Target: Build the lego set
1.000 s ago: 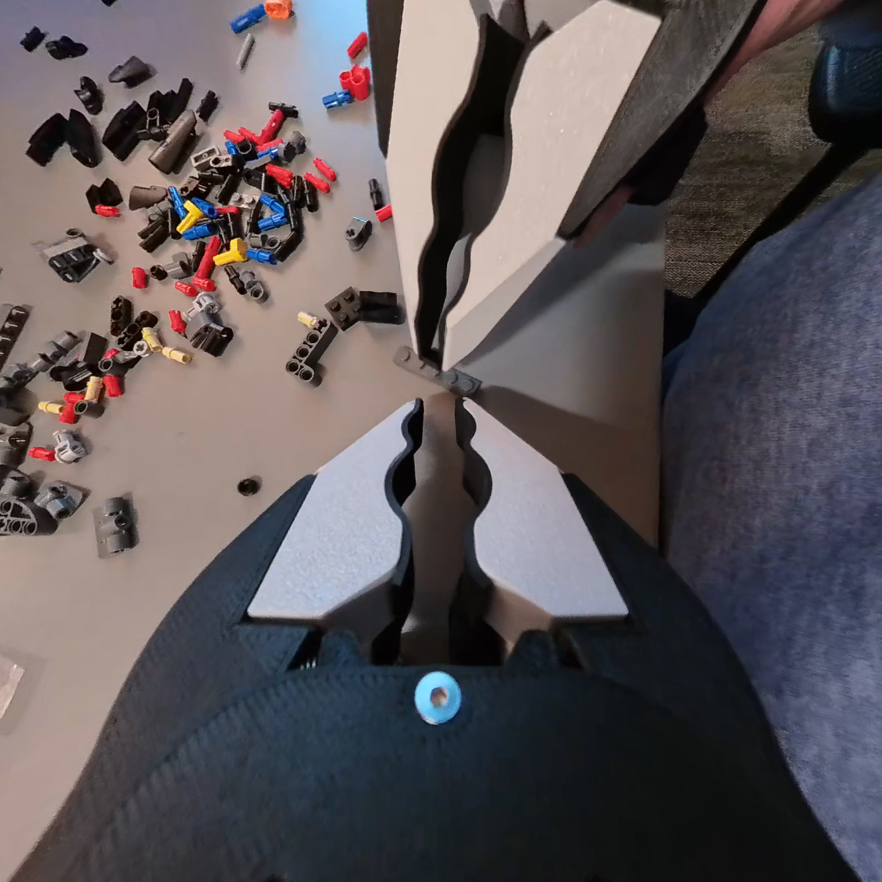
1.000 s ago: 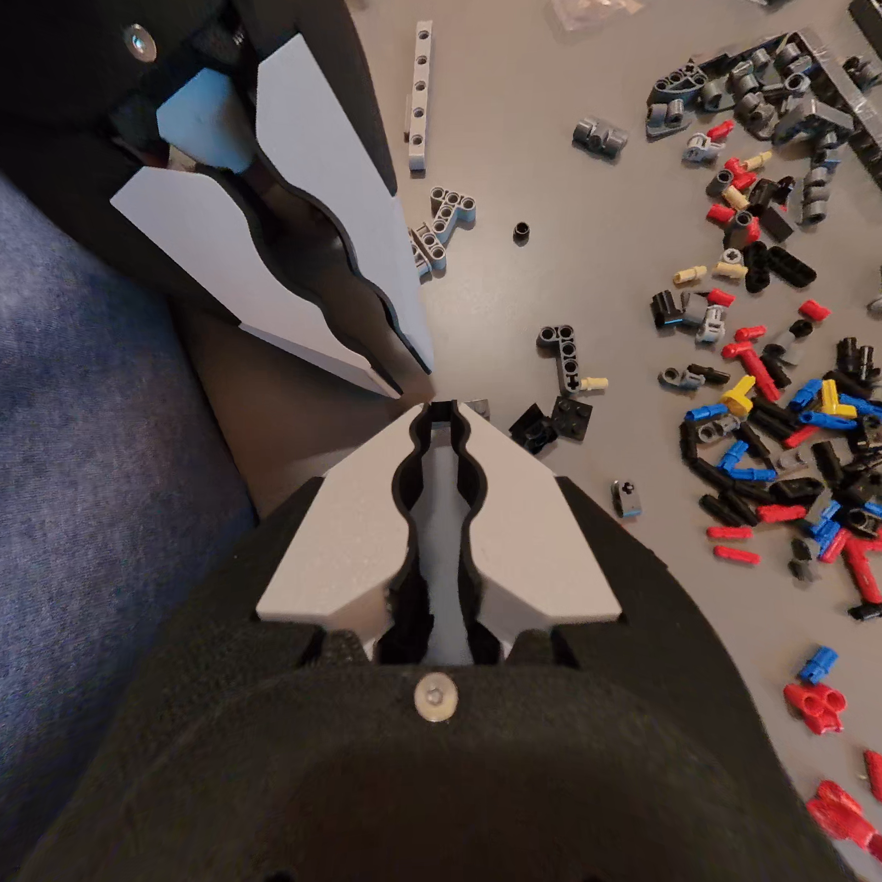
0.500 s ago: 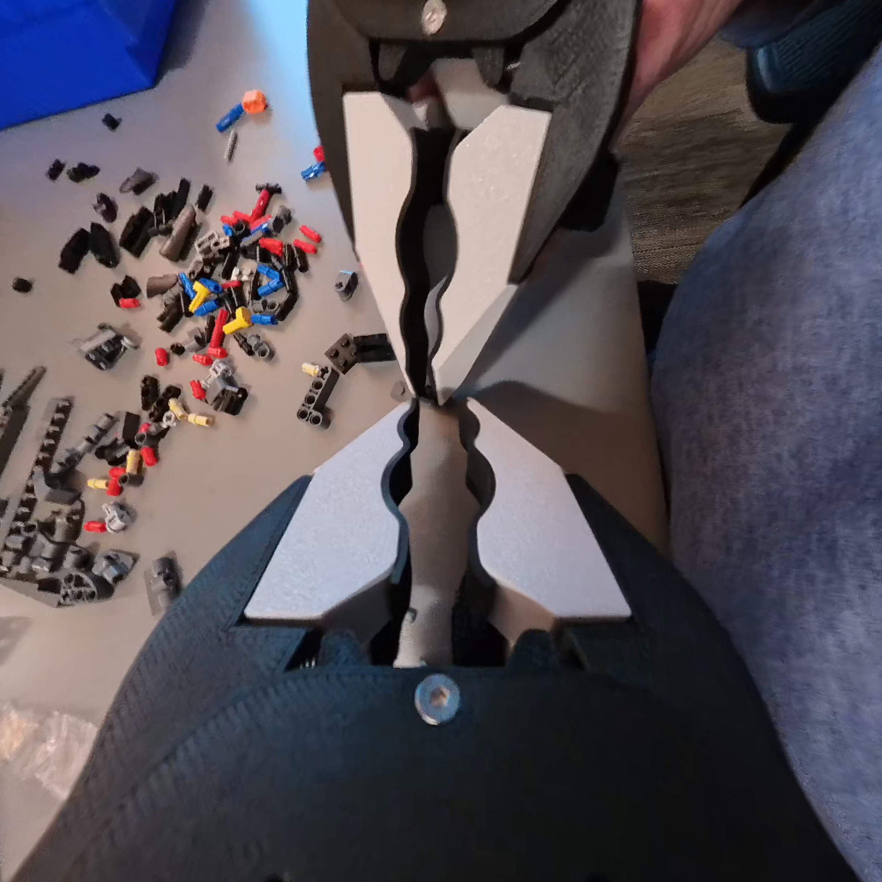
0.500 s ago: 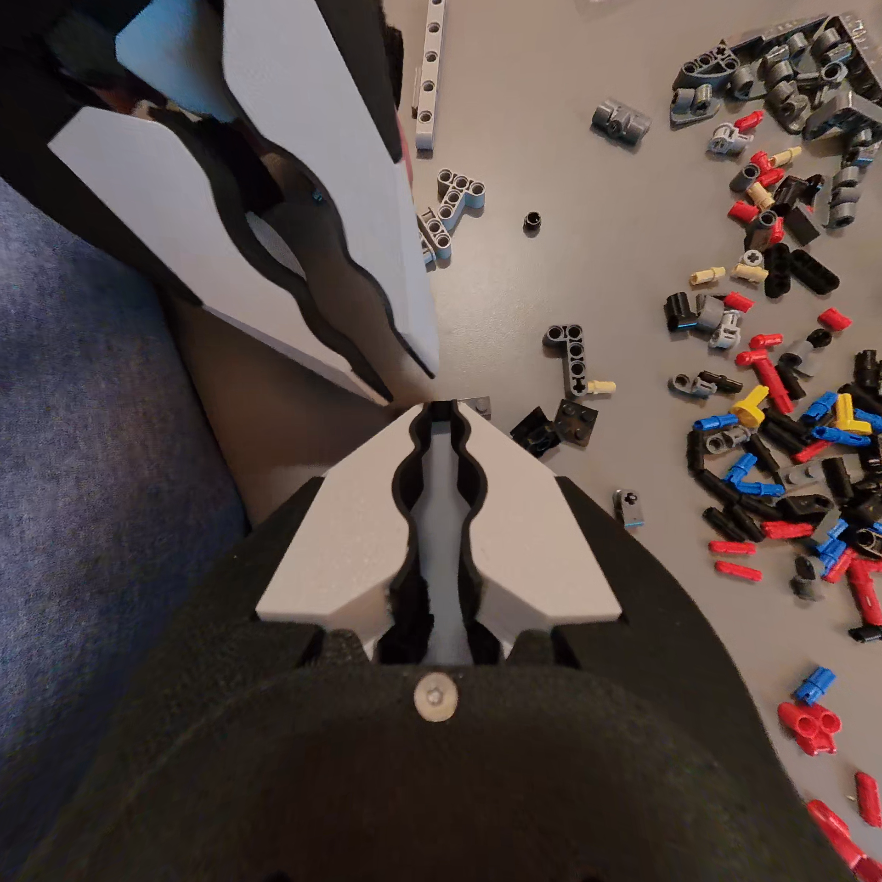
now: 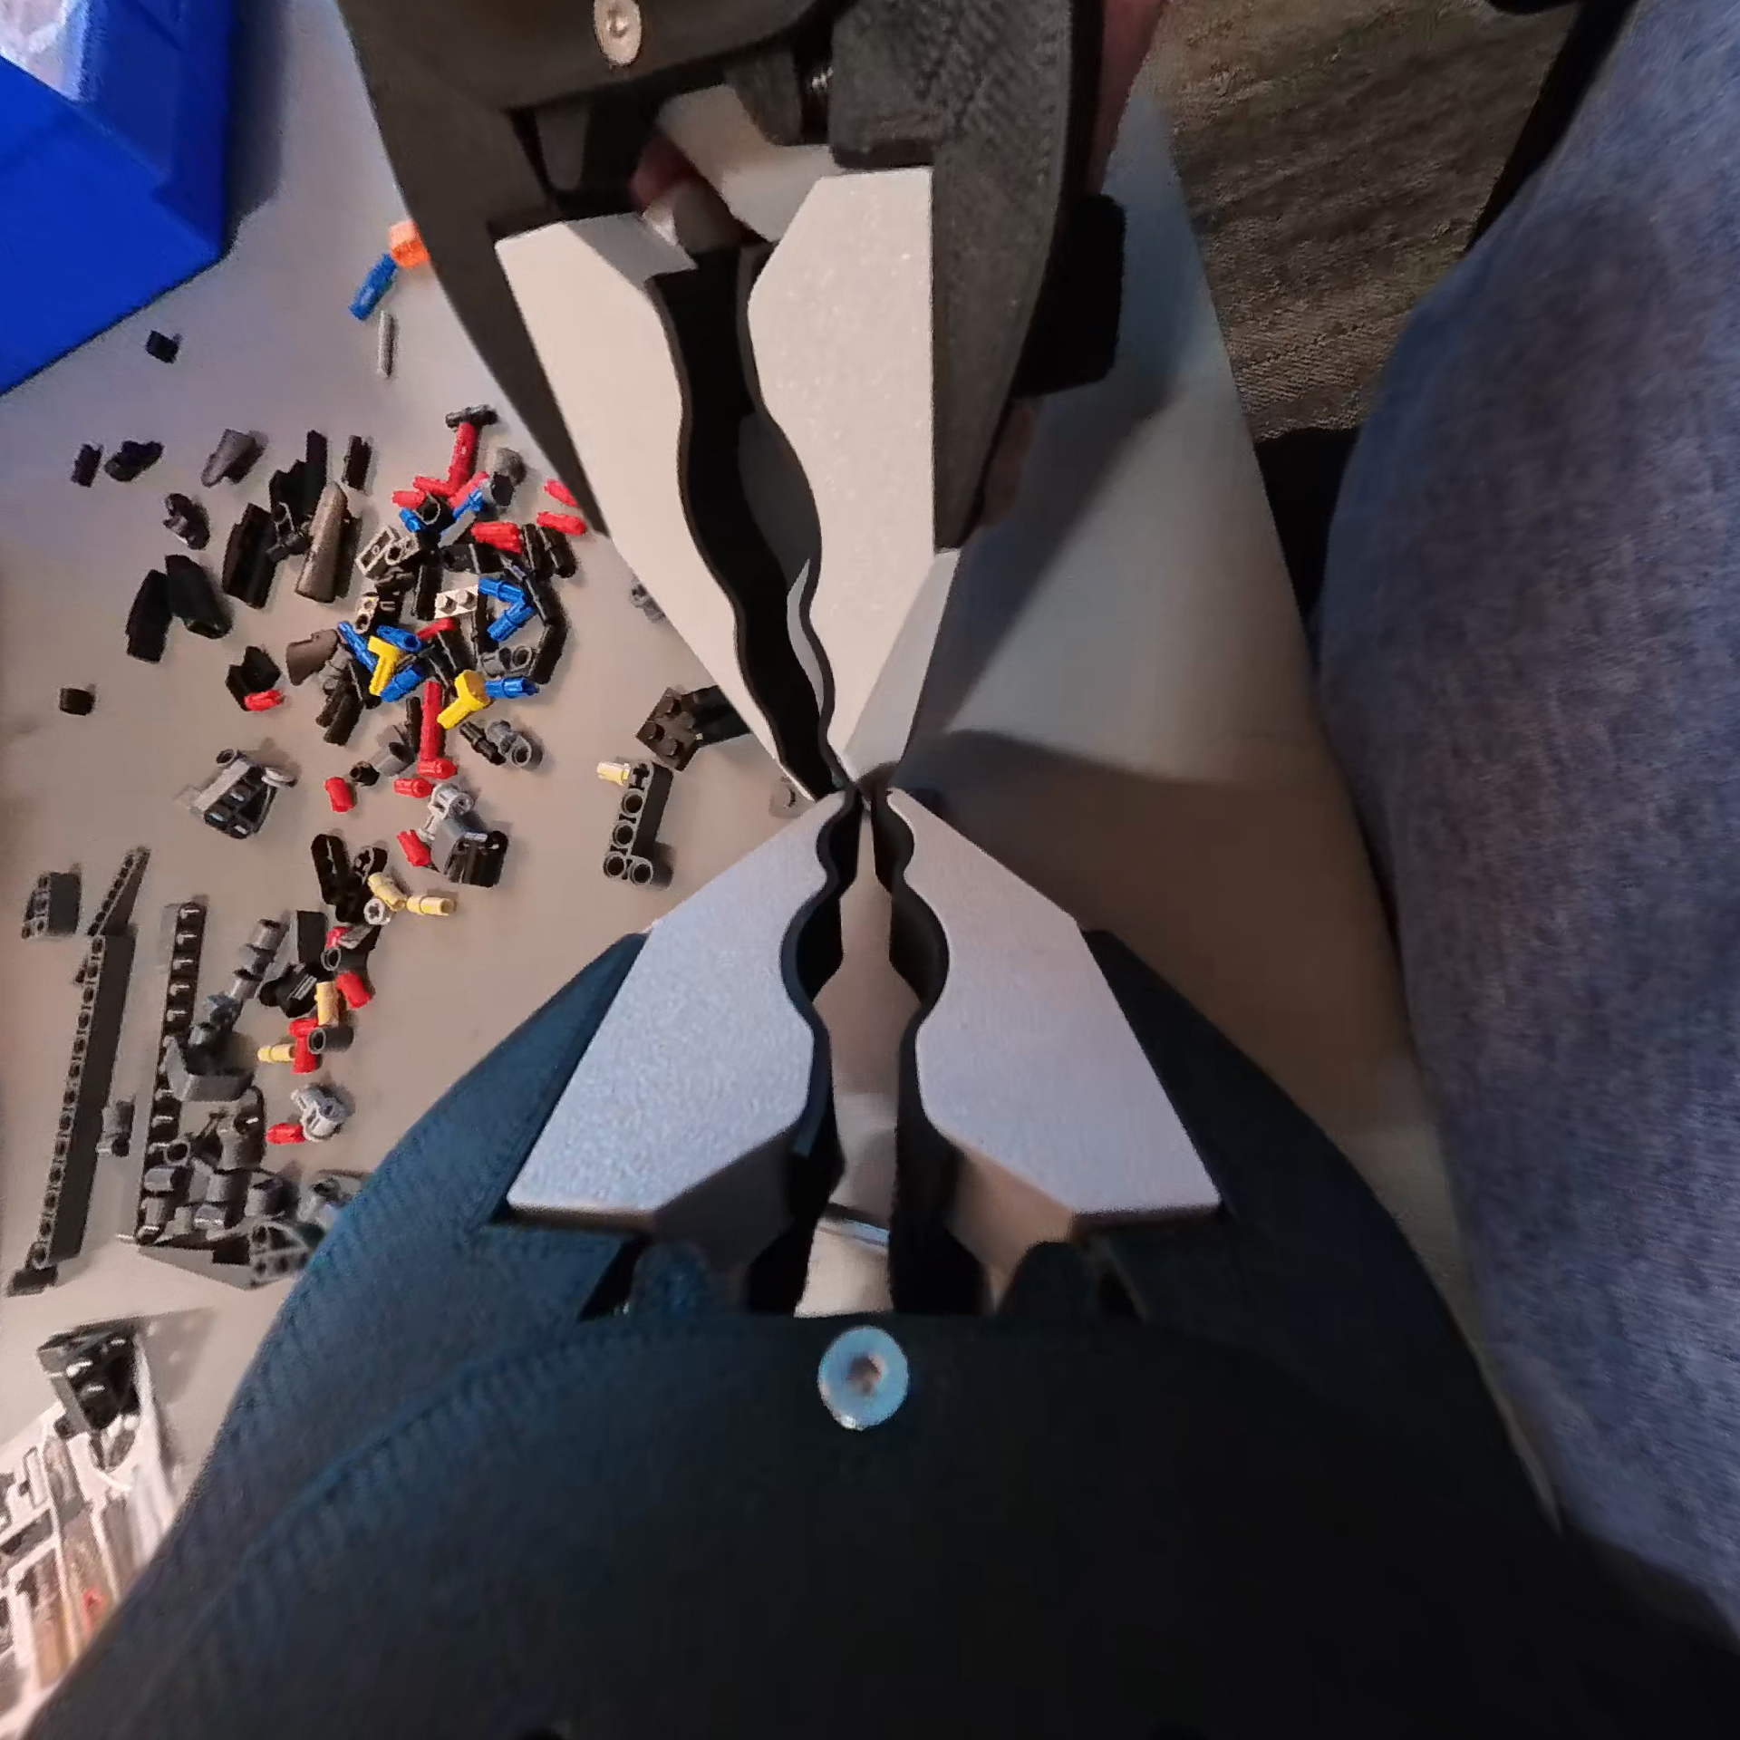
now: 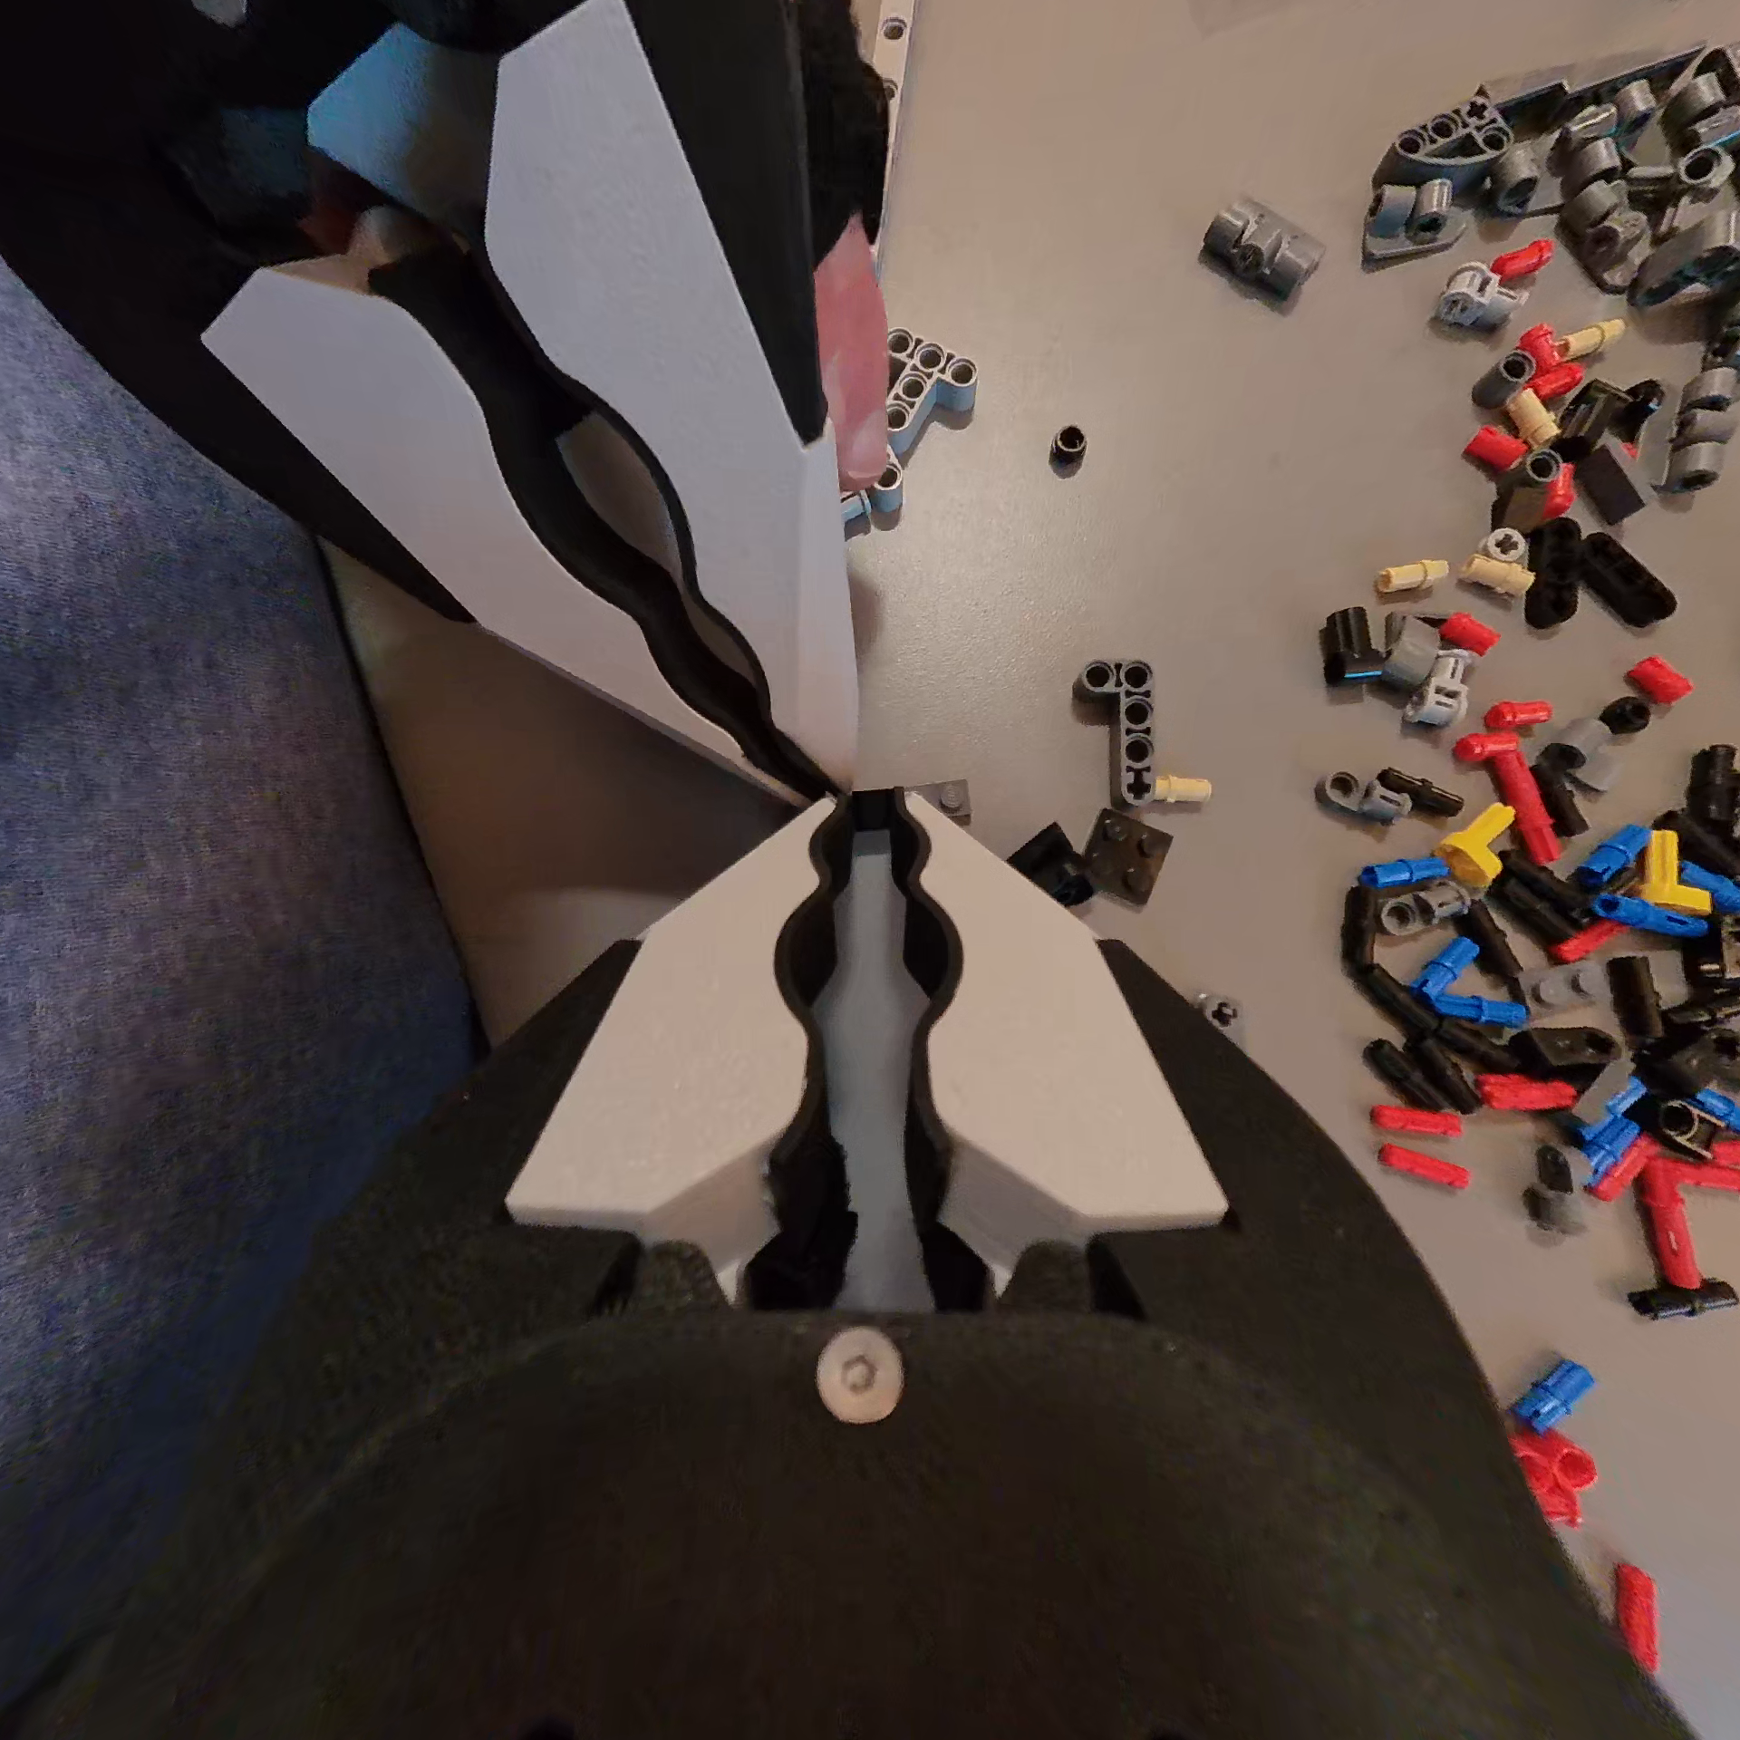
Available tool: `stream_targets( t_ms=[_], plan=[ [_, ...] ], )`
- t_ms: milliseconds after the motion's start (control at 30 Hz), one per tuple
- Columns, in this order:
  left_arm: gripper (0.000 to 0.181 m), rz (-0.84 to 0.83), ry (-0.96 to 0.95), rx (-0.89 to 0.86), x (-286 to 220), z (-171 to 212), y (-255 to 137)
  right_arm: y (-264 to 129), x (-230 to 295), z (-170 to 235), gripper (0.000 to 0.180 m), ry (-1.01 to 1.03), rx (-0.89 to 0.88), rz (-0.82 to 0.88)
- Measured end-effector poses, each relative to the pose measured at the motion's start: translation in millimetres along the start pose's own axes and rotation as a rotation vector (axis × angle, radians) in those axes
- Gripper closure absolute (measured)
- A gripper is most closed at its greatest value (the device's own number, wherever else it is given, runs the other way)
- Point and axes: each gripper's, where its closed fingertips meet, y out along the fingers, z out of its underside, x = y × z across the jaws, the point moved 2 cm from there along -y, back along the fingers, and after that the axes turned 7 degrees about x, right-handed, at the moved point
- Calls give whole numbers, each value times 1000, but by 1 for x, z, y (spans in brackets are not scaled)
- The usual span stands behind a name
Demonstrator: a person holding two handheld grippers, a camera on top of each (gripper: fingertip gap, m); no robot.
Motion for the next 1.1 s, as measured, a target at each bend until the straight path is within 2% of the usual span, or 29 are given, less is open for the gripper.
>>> stream_targets(
  t_ms=[167,767,967,1100],
  plan=[
    [181,6,39,12,1,1,1,0,-1,0,175,-2,1,-23],
    [177,9,-11,16,-2,8,-1,-6,-1,2,170,32,-47,-12],
    [177,17,-24,22,-4,11,-3,-10,1,11,170,-18,-12,-5],
    [176,19,-29,33,-6,12,-2,-8,0,14,177,-32,30,2]
  ],
)
